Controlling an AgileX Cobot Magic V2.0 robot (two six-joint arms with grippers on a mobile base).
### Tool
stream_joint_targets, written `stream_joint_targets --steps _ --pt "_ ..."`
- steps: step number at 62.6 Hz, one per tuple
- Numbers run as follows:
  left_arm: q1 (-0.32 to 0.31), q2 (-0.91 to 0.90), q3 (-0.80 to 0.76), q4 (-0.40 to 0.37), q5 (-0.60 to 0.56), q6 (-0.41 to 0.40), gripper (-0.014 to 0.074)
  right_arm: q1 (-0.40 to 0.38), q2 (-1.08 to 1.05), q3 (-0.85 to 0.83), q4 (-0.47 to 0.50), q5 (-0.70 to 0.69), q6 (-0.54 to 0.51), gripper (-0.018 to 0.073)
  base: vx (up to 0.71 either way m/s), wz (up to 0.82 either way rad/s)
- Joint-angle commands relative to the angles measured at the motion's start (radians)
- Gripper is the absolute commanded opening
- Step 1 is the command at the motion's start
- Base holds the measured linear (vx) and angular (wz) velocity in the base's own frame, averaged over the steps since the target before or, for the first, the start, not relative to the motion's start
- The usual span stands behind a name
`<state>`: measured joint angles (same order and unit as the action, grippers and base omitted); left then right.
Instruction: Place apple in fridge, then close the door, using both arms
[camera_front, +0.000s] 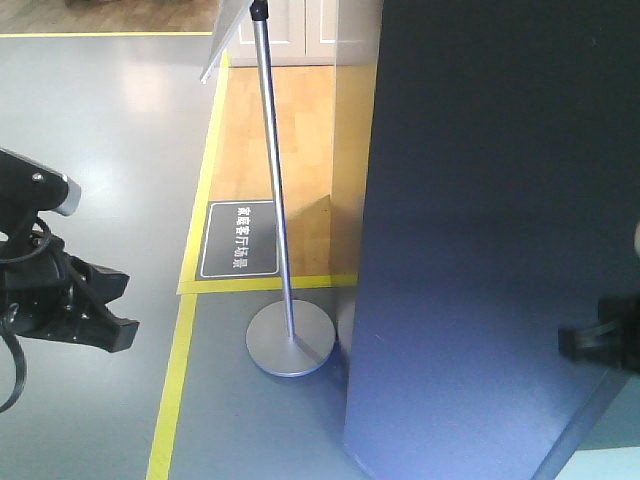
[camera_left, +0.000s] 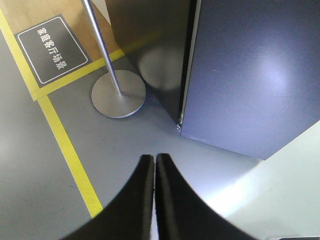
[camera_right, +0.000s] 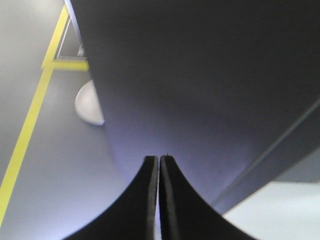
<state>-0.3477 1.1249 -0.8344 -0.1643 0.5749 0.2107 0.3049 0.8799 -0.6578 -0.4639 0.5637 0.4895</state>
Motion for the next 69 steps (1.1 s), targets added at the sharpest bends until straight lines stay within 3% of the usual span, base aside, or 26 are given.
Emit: stream_joint_targets --steps 1,14,25,33,52,61,69 --pt "0.002 -0.025 -0.027 -0.013 -0.053 0.000 -0.0006 -0.005 0.031 -0.071 -0.139 -0.073 0.088 -0.0007 0.00 0.00" --pt "0.002 -0.025 -0.027 -0.013 -0.053 0.000 -0.0006 -0.005 0.100 -0.158 -0.307 -0.069 0.240 -0.0006 0.00 0.00" --pt "0.002 -0.025 -0.027 -0.014 -0.053 0.000 -0.0006 -0.055 0.179 -0.248 -0.311 -0.080 0.230 -0.0003 0.00 0.00" --pt "0.002 -0.025 -0.027 -0.014 -0.053 0.000 -0.0006 -0.152 0.224 -0.306 -0.199 -0.127 0.127 -0.0003 0.00 0.00" --pt "0.002 -0.025 -0.027 -0.014 -0.053 0.000 -0.0006 -0.369 0.331 -0.449 0.199 -0.158 -0.276 -0.0003 0.00 0.00" --pt "0.002 -0.025 -0.027 -0.014 -0.053 0.000 -0.0006 -0.424 0.394 -0.520 0.287 -0.178 -0.373 -0.0003 0.00 0.00" --pt "0.002 -0.025 -0.027 -0.014 -0.053 0.000 -0.0006 -0.433 0.451 -0.579 0.289 -0.218 -0.392 -0.0003 0.00 0.00"
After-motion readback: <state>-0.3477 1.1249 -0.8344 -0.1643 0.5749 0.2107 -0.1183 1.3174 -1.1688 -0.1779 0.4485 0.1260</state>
